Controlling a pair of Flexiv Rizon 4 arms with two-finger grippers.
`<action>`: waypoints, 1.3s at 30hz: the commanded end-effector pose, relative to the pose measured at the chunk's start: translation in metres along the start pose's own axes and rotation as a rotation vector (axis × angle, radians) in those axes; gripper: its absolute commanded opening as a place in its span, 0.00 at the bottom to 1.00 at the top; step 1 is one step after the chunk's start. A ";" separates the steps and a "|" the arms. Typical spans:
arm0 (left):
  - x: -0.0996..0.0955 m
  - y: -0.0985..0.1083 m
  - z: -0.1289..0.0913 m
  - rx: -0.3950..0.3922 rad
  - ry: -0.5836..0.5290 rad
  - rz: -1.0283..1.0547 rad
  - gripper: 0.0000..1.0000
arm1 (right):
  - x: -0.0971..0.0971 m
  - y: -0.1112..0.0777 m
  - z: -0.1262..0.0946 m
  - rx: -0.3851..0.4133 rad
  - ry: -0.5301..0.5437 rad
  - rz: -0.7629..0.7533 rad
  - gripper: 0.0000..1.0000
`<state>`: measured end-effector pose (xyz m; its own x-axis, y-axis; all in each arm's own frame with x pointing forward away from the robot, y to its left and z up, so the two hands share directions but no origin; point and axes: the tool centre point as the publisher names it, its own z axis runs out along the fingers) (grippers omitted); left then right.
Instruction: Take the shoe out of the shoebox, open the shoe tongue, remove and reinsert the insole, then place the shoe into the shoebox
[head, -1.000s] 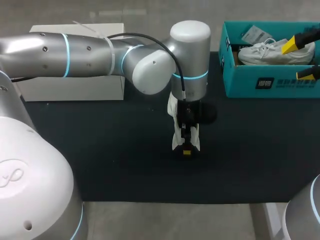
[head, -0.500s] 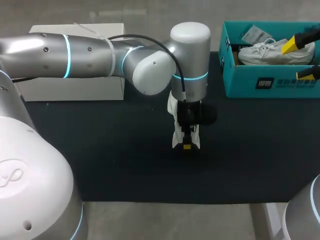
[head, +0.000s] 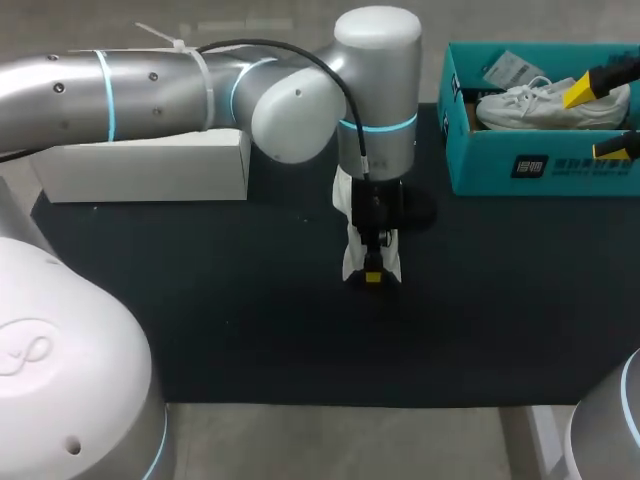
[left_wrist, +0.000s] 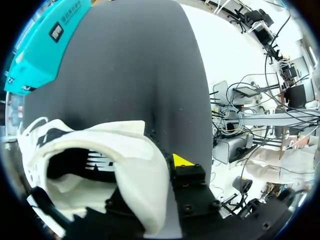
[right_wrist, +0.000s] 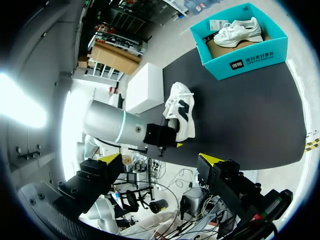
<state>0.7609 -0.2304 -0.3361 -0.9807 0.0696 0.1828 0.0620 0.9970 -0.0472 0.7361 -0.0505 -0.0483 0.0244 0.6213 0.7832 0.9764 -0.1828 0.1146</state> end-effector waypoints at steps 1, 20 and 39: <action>0.014 0.002 -0.054 -0.036 -0.053 -0.007 0.00 | 0.000 0.001 0.001 0.002 -0.001 0.001 1.00; 0.045 0.010 -0.186 0.073 -0.040 0.008 0.00 | 0.000 0.001 0.001 0.002 -0.001 0.001 1.00; 0.067 0.032 -0.177 -0.201 0.015 0.724 0.00 | 0.000 0.001 0.001 0.002 -0.001 0.001 1.00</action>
<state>0.7321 -0.1884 -0.1524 -0.9162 0.3639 0.1679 0.3603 0.9314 -0.0525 0.7361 -0.0504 -0.0484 0.0244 0.6213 0.7832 0.9765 -0.1827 0.1146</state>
